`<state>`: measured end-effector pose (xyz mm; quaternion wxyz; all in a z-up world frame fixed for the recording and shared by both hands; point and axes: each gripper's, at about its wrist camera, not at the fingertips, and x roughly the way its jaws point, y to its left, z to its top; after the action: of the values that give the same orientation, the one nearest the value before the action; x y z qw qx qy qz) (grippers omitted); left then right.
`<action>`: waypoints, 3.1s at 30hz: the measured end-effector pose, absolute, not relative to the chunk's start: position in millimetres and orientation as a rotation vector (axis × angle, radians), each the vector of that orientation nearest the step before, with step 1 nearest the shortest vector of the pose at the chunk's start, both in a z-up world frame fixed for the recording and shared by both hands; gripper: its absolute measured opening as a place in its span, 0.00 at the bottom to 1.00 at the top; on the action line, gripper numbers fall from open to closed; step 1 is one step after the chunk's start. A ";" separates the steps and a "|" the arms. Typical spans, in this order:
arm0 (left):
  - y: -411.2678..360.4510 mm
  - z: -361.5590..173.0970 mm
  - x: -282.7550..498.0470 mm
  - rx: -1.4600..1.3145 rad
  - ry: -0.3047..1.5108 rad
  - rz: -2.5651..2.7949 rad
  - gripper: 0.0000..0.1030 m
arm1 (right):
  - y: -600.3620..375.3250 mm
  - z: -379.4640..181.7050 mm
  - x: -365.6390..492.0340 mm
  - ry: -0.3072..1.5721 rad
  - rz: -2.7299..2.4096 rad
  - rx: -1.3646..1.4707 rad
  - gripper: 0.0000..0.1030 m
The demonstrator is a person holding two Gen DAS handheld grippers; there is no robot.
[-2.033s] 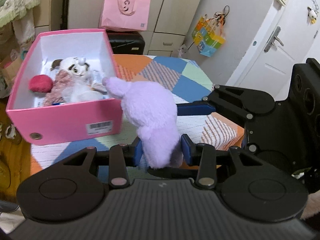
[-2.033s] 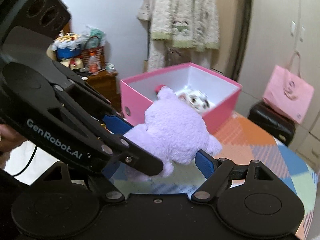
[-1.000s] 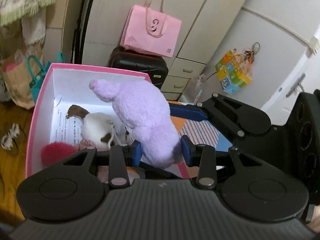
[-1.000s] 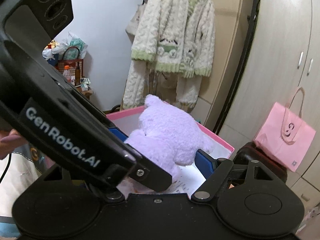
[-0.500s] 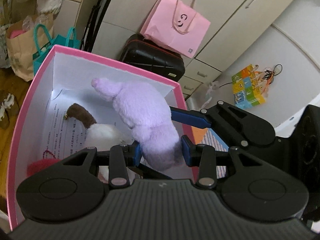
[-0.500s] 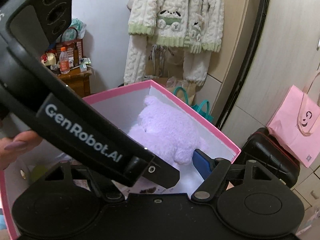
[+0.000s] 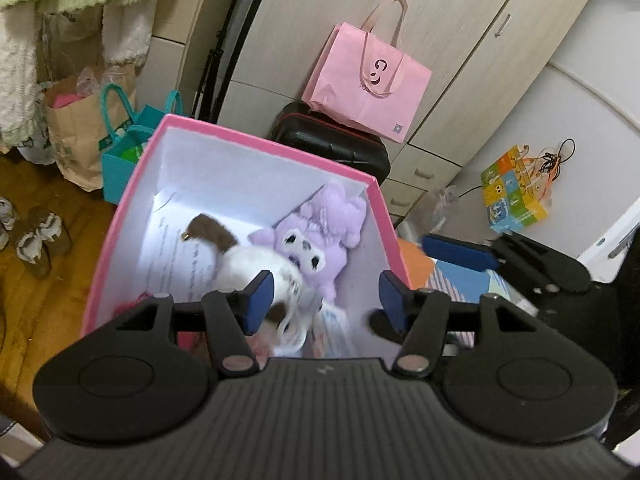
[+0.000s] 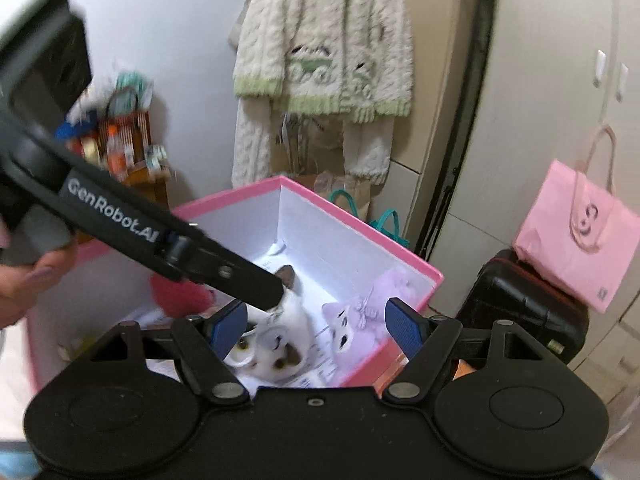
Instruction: Organize soft objects
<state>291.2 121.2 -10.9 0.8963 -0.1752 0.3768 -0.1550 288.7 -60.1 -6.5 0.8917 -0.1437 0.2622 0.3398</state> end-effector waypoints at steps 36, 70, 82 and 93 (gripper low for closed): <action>57.3 24.0 88.0 -0.086 0.505 -0.347 0.83 | -162.1 16.3 95.3 0.379 0.470 -0.138 0.81; 8.8 9.9 31.3 0.006 0.453 -0.013 1.00 | -216.8 12.9 19.7 0.387 0.049 0.061 1.00; 1.9 4.1 13.8 0.034 0.418 -0.006 1.00 | -199.1 1.9 5.5 0.441 0.032 -0.034 1.00; -0.9 4.3 1.1 0.053 0.396 -0.006 1.00 | -198.8 4.2 -8.3 0.428 0.003 -0.052 1.00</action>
<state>1.1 -0.9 4.3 0.9801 0.0264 0.1967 -0.0028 -8.3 -198.8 4.2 0.9768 -0.0256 0.2124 0.0015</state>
